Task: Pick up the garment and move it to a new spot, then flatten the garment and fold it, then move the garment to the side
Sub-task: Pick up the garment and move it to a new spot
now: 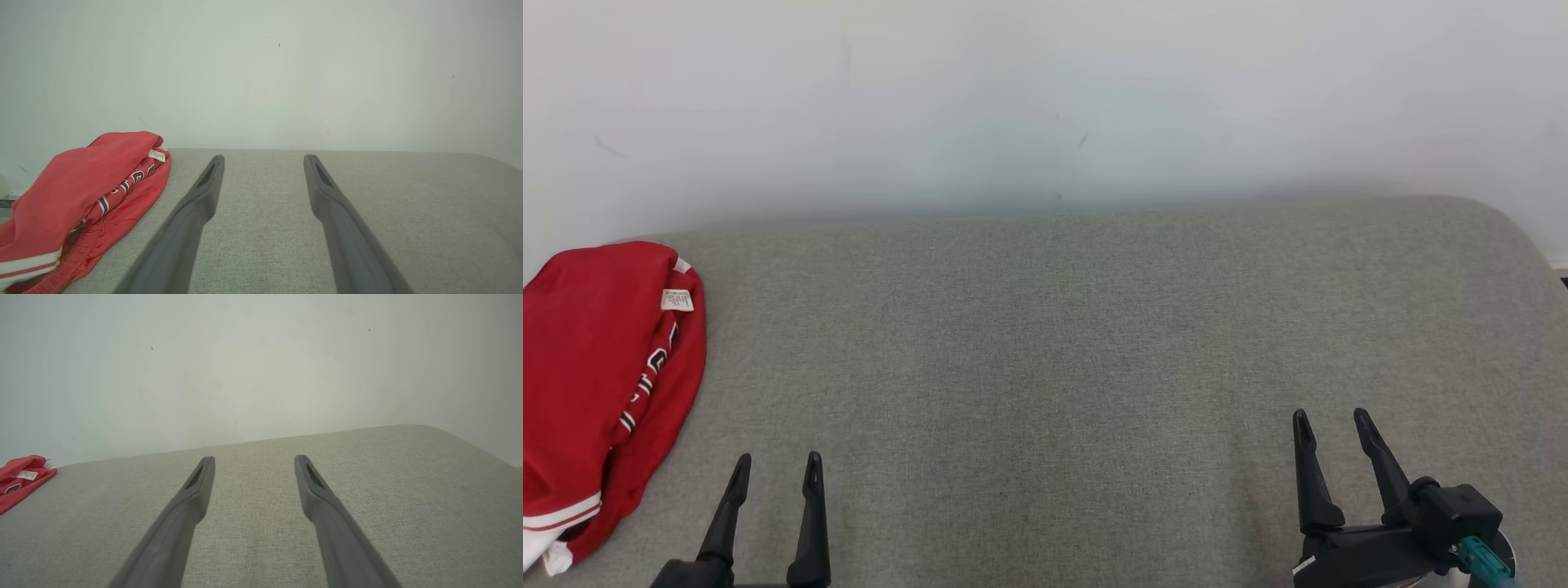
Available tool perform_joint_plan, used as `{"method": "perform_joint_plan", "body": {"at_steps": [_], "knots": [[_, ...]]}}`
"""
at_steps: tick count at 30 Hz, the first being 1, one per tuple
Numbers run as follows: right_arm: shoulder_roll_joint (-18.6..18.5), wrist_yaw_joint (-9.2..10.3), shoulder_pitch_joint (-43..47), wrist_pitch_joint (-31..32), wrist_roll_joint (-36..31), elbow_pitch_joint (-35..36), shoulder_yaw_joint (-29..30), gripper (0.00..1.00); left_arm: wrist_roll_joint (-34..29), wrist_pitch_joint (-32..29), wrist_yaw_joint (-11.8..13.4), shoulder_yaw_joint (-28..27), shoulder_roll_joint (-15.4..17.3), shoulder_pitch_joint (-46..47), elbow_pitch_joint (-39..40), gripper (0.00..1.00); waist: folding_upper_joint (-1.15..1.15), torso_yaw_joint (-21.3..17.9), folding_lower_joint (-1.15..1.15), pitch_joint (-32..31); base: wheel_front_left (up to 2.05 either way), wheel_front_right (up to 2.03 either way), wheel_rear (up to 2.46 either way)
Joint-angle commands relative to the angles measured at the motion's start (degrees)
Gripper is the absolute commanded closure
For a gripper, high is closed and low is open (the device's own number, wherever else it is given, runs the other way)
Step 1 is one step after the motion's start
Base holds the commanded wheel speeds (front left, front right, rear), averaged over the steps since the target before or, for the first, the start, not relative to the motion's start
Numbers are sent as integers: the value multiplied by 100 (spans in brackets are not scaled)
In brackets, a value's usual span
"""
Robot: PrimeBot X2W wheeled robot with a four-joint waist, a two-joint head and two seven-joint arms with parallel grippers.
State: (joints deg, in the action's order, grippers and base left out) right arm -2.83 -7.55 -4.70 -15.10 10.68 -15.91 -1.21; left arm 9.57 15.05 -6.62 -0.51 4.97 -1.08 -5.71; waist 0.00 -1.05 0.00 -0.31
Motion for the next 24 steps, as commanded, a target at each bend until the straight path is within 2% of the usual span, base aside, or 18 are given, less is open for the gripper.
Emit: {"method": "perform_joint_plan", "body": {"at_steps": [1,10,24], "knots": [[-10,12,-20,-9,40,-8,-1,0,-65,20,-25,-14,3,35,-35,0,0,24,0,6,0,0,0],[-10,12,81,-8,98,-14,-113,0,-122,20,58,-92,67,123,-269,0,0,391,0,-1,0,0,0],[-10,12,165,21,141,-51,-161,0,-74,-62,282,-173,156,182,-492,0,0,1667,0,-7,0,0,0]]}}
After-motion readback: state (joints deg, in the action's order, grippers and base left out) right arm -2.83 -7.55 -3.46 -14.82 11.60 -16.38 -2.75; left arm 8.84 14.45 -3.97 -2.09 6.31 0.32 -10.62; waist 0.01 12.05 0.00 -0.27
